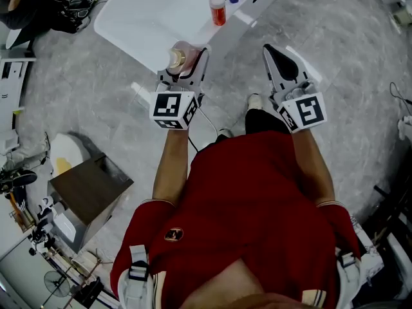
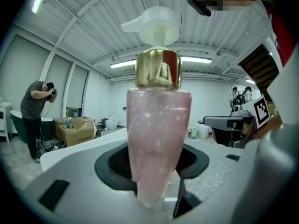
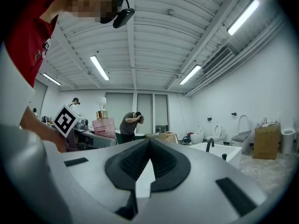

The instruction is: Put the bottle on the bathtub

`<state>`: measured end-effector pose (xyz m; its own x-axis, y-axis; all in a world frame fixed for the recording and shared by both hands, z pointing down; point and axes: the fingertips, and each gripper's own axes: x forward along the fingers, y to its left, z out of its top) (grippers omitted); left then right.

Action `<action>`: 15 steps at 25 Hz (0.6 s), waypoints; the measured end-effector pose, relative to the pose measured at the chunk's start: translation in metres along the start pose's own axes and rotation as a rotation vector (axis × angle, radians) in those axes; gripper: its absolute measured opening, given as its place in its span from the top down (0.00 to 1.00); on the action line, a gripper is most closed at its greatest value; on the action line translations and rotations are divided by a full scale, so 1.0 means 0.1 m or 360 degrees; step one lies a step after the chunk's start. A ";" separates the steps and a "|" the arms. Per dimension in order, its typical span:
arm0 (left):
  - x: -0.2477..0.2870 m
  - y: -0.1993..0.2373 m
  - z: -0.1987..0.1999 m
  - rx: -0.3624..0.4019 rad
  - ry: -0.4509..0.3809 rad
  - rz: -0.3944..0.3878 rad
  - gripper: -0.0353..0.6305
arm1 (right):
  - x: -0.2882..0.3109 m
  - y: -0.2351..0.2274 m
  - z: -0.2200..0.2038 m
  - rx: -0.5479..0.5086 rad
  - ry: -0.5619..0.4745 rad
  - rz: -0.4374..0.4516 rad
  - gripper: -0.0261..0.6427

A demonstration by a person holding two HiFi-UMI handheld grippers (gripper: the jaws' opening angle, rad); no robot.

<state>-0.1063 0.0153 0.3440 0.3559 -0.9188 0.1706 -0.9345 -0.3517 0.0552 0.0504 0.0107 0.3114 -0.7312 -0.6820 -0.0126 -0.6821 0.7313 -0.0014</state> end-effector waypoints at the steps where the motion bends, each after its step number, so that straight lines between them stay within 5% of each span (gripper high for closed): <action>1: 0.07 0.02 -0.01 -0.0002 0.0006 0.0013 0.61 | 0.04 -0.07 -0.01 0.0006 -0.0001 0.0009 0.97; 15: 0.87 0.22 -0.29 -0.0056 0.0120 0.0211 0.61 | 0.49 -0.89 -0.19 0.0056 0.0040 0.0170 0.97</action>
<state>-0.0960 -0.0673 0.3882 0.2288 -0.9403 0.2520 -0.9735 -0.2205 0.0612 0.0754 -0.0877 0.3296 -0.8000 -0.5999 0.0106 -0.5998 0.7993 -0.0367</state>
